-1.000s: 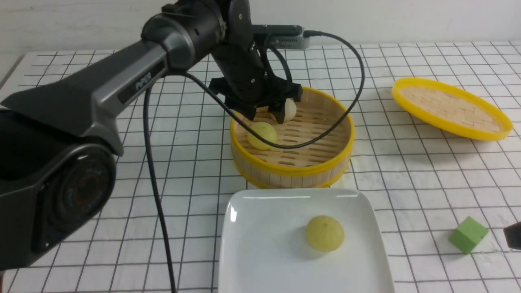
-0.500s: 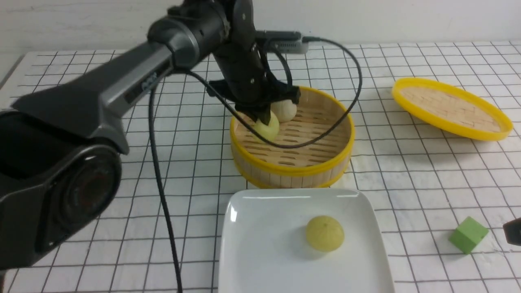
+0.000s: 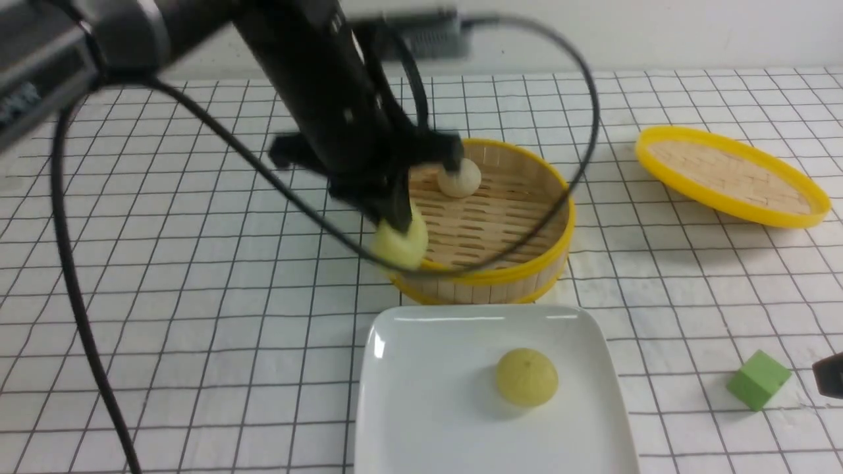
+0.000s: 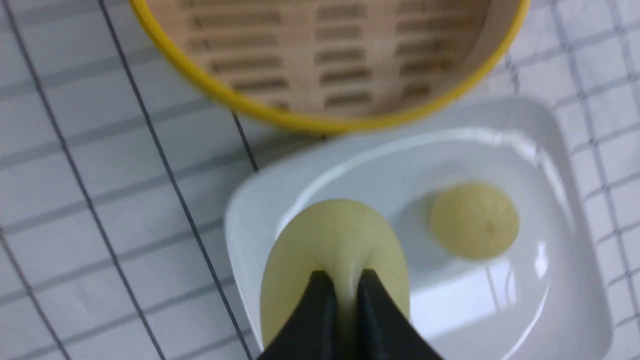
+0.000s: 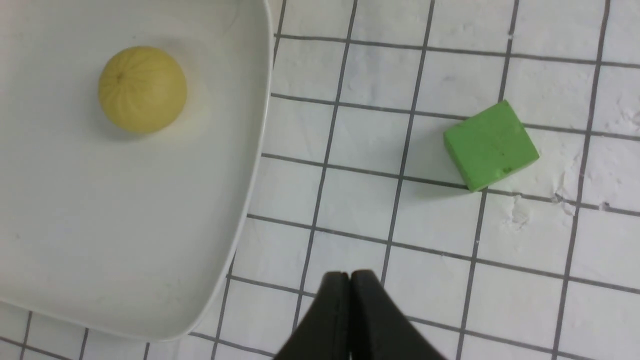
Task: Put the steamed buns into the plate on the white-black tablecloth.
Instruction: 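Carry the bun from the bamboo steamer to the plate with the left gripper, then reach into the bamboo steamer and grasp a bun with the left gripper, then carry the bun from the bamboo steamer to the plate with the left gripper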
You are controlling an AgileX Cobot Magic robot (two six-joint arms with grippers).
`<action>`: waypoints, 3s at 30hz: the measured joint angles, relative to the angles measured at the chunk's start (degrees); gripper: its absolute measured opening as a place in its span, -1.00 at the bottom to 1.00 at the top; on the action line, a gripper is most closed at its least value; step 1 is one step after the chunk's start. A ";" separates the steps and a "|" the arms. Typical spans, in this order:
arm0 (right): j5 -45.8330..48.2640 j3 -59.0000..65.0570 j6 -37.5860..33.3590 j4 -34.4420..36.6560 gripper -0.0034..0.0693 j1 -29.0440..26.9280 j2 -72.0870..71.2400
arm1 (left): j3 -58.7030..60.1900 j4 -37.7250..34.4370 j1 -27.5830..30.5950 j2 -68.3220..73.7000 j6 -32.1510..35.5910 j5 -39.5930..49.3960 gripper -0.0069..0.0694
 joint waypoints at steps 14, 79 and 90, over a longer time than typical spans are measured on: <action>-0.16 0.00 0.00 0.00 -0.83 0.00 0.00 | 7.83 2.41 -7.13 8.20 -3.58 -11.51 0.41; 0.22 0.33 -0.50 3.45 -0.65 0.00 -0.62 | 25.35 7.31 -23.14 -3.40 -8.61 -22.53 -0.35; 8.95 -1.24 3.61 -5.26 -0.94 0.00 -24.96 | 25.35 8.33 -23.14 -2.50 -10.30 -24.40 0.46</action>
